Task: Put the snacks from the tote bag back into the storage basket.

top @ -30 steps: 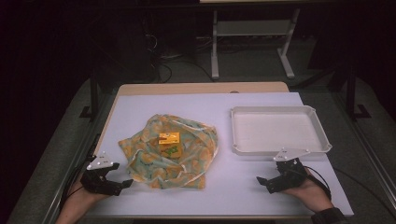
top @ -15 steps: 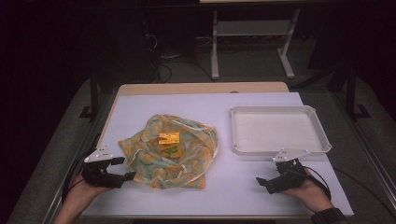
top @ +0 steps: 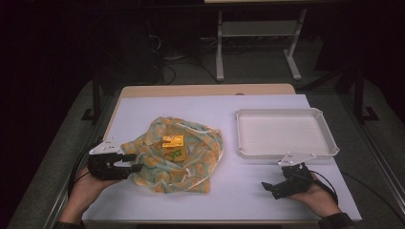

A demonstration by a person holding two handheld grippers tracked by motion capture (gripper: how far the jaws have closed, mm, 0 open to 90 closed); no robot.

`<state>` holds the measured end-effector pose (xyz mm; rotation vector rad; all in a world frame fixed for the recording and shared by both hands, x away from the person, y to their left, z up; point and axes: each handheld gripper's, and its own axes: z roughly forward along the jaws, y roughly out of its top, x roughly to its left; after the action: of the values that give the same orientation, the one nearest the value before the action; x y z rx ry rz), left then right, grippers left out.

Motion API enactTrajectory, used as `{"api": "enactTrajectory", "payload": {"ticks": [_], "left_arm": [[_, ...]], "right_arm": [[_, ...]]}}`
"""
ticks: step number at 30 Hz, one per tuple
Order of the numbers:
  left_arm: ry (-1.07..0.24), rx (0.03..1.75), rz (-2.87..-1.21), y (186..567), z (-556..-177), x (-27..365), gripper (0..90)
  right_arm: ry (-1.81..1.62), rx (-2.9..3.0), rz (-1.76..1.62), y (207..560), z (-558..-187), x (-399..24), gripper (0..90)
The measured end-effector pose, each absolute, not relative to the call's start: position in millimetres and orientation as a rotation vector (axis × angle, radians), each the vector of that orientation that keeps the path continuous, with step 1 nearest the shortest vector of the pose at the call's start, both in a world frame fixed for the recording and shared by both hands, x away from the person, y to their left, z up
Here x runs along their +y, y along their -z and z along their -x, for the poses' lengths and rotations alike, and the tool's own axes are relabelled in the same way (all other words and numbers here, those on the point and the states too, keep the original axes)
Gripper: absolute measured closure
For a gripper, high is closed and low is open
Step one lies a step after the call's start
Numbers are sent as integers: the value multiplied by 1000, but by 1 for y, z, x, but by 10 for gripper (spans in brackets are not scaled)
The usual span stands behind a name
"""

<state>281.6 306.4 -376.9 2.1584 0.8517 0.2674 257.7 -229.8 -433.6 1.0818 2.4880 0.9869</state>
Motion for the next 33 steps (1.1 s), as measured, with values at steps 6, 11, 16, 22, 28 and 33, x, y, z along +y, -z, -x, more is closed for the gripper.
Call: {"api": "enactTrajectory", "payload": {"ticks": [6, 11, 16, 22, 28, 33], "left_arm": [[-257, 839, -2168, 372, -293, 295, 618], [-231, 839, -2143, 367, -303, 288, 765], [-214, 834, -2145, 365, -312, 280, 895], [-228, 853, -2152, 368, -325, 270, 897], [-225, 851, -2155, 373, -332, 263, 897], [-215, 847, -2177, 377, -333, 259, 897]], "right_arm": [[-990, 2486, -1076, 434, -258, -230, 1], [-991, 2488, -1076, 434, -258, -230, 1], [-992, 2484, -1077, 434, -258, -230, 1], [-989, 2482, -1094, 433, -258, -230, 1], [-990, 2481, -1084, 433, -258, -230, 1], [-989, 2482, -1083, 433, -258, -230, 1]]}}
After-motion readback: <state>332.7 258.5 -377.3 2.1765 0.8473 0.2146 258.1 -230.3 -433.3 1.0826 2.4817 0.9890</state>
